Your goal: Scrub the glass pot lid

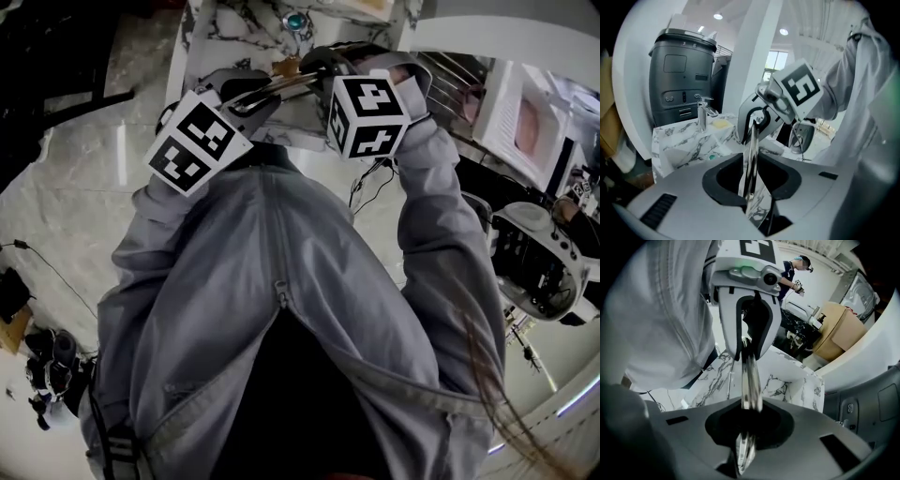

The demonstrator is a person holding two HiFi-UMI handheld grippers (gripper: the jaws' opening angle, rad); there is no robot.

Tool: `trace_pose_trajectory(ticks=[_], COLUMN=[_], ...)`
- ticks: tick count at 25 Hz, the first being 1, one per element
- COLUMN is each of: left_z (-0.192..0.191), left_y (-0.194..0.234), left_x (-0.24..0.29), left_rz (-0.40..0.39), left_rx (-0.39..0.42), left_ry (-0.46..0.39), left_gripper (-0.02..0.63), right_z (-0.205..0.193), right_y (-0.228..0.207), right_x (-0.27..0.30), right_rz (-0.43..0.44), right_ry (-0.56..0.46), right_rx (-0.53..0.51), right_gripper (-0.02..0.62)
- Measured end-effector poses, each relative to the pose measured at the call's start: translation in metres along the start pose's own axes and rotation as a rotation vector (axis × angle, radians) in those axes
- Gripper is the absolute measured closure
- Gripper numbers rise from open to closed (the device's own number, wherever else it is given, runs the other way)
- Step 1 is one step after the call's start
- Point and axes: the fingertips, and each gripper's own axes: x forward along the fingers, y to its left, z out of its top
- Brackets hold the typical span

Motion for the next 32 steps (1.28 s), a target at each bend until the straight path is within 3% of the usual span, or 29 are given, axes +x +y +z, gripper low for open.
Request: trace_pose_trajectory(ticks=[4, 7, 10, 13, 18, 21, 27, 32], left_z=[0.015, 0.013, 0.010, 0.009, -0.006, -0.017, -0.029, -0.028], left_y=[0.012, 0.039, 0.057, 0.058, 0.037, 0.031, 0.021, 0.009], left_x=[-0.036, -0.047, -0.031, 0.001, 0.067, 0.101, 0.134, 0.148], left_rz=[-0.125, -0.125, -0.147, -0.232, -0.488, -0.561, -0.767, -0.973], left_rx=[-0.210, -0.255, -0.211, -0.173, -0.157, -0.124, -0.091, -0.115], left_ry=[-0.194, -0.226, -0.180, -0.129, 0.006, 0.106, 0.174, 0.219], left_gripper=[0.500, 0.500, 0.500, 0.478, 0.399, 0.390, 0.359, 0.348], right_z=[0.000, -0.002, -0.003, -0.005, -0.014, -0.024, -0.031, -0.039], right_y=[0.004, 0.011, 0.017, 0.024, 0.035, 0.040, 0.047, 0.051], right_x=[-0.004, -0.007, -0.010, -0.012, -0.018, -0.023, -0.024, -0.026], right_rz=[-0.025, -0.034, -0.049, -0.066, -0.107, -0.125, -0.145, -0.155], right_ry=[0.005, -0.010, -0.018, -0.022, -0.039, -0.051, -0.074, -0.084], right_rx=[-0.036, -0.028, -0.010, 0.011, 0.058, 0.075, 0.118, 0.115], right_gripper=[0.549, 0.549, 0.550, 0.551, 0.552, 0.552, 0.554, 0.554])
